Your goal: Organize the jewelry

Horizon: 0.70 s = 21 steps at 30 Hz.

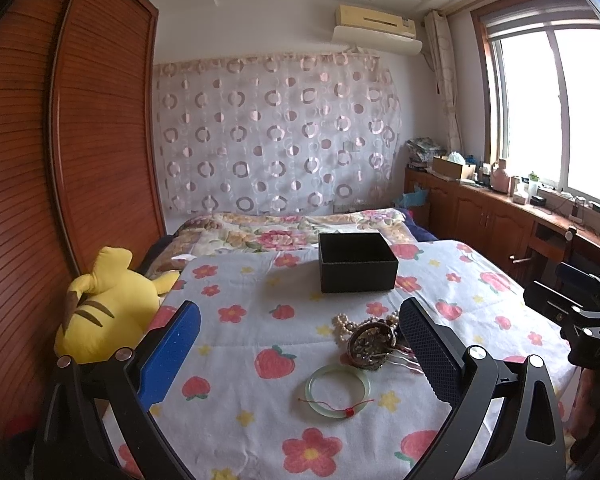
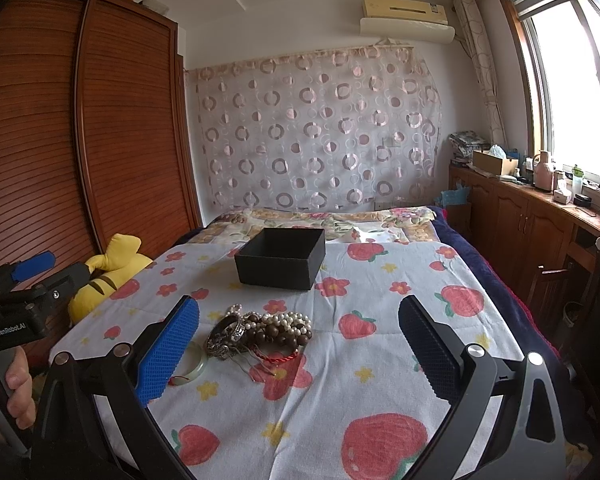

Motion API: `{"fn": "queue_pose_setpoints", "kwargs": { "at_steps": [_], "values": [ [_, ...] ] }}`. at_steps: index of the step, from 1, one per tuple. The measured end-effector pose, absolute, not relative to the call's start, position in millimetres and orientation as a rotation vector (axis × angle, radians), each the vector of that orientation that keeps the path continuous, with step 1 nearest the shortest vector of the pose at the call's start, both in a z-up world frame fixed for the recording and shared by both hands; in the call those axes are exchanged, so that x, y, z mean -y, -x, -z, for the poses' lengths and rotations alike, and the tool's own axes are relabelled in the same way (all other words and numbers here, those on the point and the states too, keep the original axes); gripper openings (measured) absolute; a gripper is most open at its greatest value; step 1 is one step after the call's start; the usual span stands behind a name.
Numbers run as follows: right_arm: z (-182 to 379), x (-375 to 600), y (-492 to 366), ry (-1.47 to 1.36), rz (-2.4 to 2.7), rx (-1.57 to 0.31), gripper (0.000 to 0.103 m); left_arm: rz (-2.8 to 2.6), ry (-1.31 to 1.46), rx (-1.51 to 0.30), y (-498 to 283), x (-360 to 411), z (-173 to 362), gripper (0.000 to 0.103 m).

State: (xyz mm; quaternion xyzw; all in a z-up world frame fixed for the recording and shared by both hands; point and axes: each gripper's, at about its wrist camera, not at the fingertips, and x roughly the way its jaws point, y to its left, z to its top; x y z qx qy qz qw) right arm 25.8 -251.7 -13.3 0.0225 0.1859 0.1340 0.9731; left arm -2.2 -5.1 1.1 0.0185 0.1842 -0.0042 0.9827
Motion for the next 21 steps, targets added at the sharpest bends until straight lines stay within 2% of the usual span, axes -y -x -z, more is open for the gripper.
{"fn": "queue_pose_setpoints", "kwargs": {
  "at_steps": [21],
  "values": [
    [12.0,251.5,-24.9,-0.044,-0.270,-0.376,0.101,0.013,-0.035,-0.360,4.9,1.6,-5.2,0.097]
  ]
}}
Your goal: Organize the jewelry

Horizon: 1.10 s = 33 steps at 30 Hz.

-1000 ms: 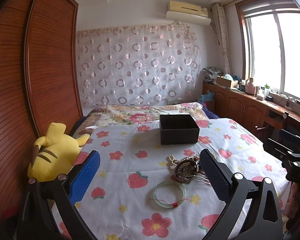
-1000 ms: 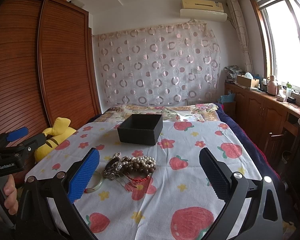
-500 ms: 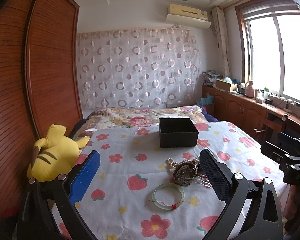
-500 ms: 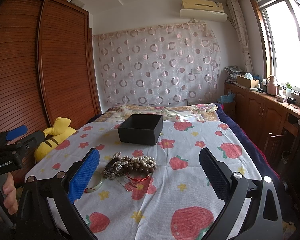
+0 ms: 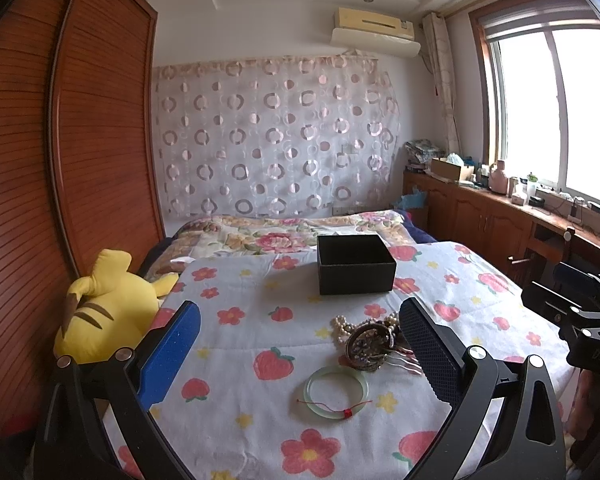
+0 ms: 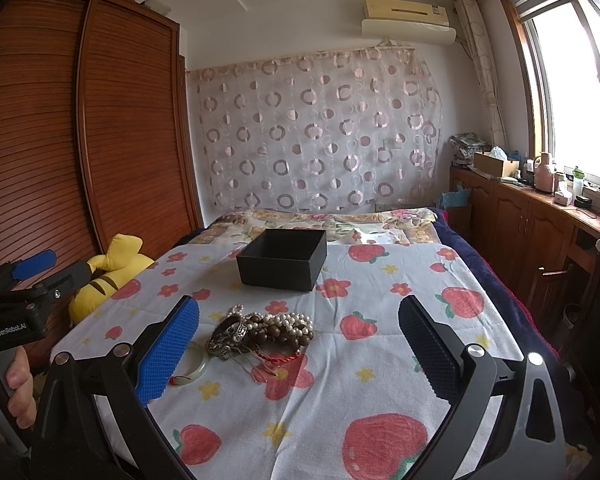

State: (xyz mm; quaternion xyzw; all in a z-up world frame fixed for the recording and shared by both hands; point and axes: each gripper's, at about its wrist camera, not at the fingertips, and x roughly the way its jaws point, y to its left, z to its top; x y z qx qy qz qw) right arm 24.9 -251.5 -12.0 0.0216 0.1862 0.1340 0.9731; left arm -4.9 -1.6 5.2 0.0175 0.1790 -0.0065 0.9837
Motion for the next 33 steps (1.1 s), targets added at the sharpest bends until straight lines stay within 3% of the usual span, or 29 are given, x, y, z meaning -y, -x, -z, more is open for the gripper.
{"fn": "queue_pose_setpoints", "kwargs": {
  "at_steps": [33],
  "values": [
    [17.8,246.3,-30.2,-0.031,-0.295,-0.400,0.101,0.037,-0.028,-0.412,-3.0,-2.5,10.4,0.097]
  ]
}}
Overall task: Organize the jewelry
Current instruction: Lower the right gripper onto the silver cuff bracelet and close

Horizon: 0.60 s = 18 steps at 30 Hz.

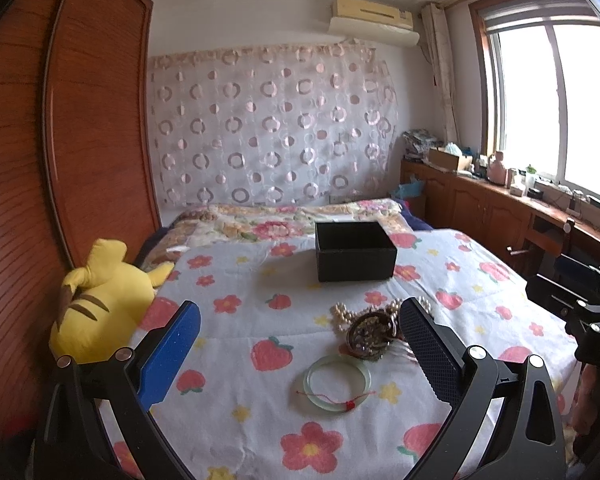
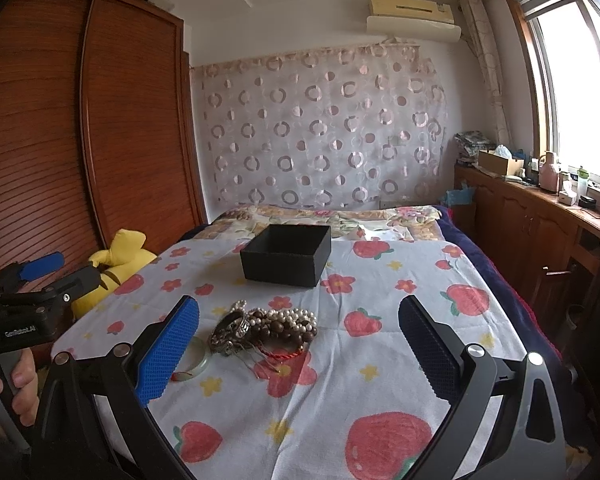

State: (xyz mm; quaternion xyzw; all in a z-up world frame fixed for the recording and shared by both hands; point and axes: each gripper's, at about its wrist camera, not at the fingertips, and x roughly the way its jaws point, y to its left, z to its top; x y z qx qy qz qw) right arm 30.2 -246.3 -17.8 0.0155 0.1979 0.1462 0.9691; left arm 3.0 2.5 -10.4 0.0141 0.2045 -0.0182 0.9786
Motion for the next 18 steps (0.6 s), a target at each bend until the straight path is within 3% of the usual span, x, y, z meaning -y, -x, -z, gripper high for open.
{"fn": "queue_pose_setpoints", "kwargs": {
  "at_steps": [6,9,14,18],
  "values": [
    [34.6,248.6,-39.8,-0.019,-0.322,-0.425,0.100,0.087,-0.012,-0.507,-17.9,-10.9,36.2,0.097],
    [41.9,247.7,-46.3,-0.003,-0.337,-0.447,0.092,0.124,-0.005,-0.566,-26.2,-13.7,50.7,0.097],
    [53.6,246.0,-56.0,0.013,-0.360,-0.481,0.088,0.189,-0.020,-0.669,-42.8,-7.1,74.4,0.096],
    [62.9,246.5,-60.3,0.025,-0.373,-0.511,0.088,0.232,-0.014,-0.735,-56.3,-1.5,91.3,0.089]
  ]
}}
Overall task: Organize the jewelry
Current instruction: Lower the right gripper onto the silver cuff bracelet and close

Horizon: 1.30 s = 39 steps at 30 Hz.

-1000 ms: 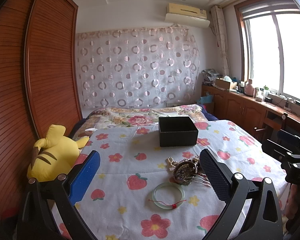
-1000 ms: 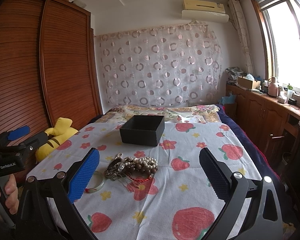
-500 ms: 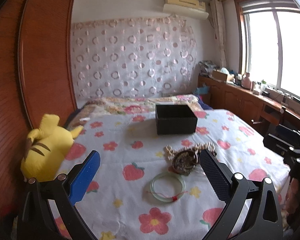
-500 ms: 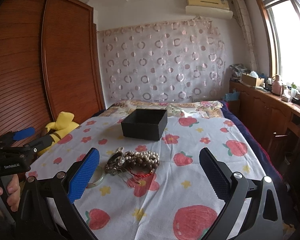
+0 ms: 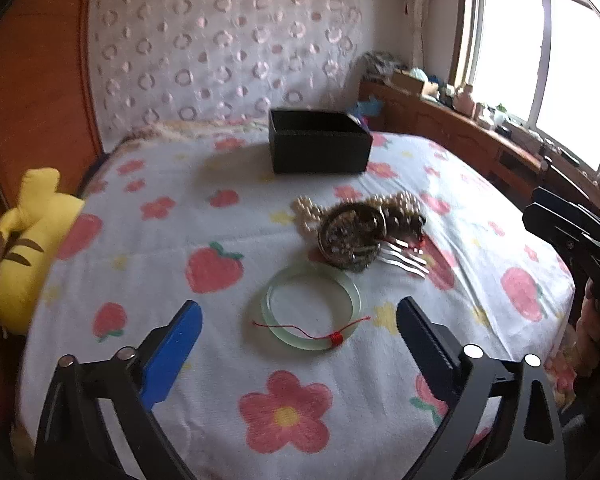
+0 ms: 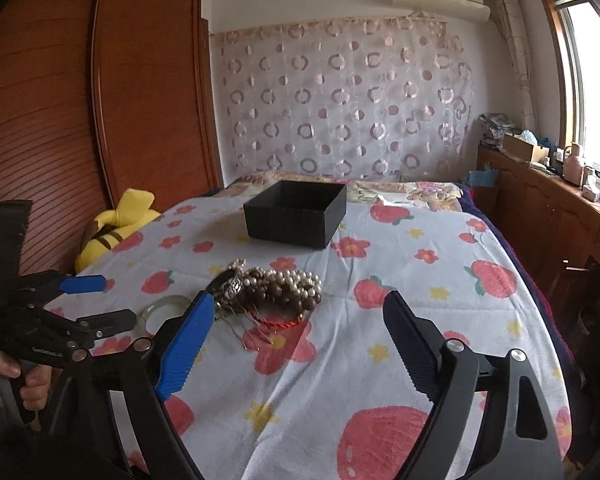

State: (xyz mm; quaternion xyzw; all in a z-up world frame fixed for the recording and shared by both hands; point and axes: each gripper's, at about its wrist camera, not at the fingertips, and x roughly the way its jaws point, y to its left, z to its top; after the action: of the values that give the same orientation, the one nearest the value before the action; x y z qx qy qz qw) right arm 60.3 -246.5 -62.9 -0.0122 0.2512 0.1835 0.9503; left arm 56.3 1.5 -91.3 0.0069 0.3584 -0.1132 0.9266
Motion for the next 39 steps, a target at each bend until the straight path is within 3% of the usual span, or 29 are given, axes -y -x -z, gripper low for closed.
{"fn": "queue_pose_setpoints", "kwargs": {
  "at_steps": [11,17,26,31,39],
  "values": [
    [76.1,242.8,-77.7,0.062,-0.418,-0.582,0.087,0.285,-0.037,-0.892,-88.4,12.4,115.8,0.080],
    [80.7,231.7,-87.3,0.111,-0.449,-0.616,0.087,0.271,-0.093,-0.889,-91.3,17.6,119.1,0.067],
    [84.5,191.0,-106.4,0.224,-0.579,-0.662,0.086,0.257,-0.030,-0.851,-79.1,-12.8,108.3,0.066],
    [87.1,156.2,-123.4,0.308,-0.668,-0.707,0.075,0.223,-0.002,-0.825,-72.7,-36.5,102.5,0.066],
    [95.8,111.1,-140.8,0.510,-0.725,-0.767,0.075,0.187,0.008,-0.823,-69.5,-54.8,105.2,0.066]
  ]
}}
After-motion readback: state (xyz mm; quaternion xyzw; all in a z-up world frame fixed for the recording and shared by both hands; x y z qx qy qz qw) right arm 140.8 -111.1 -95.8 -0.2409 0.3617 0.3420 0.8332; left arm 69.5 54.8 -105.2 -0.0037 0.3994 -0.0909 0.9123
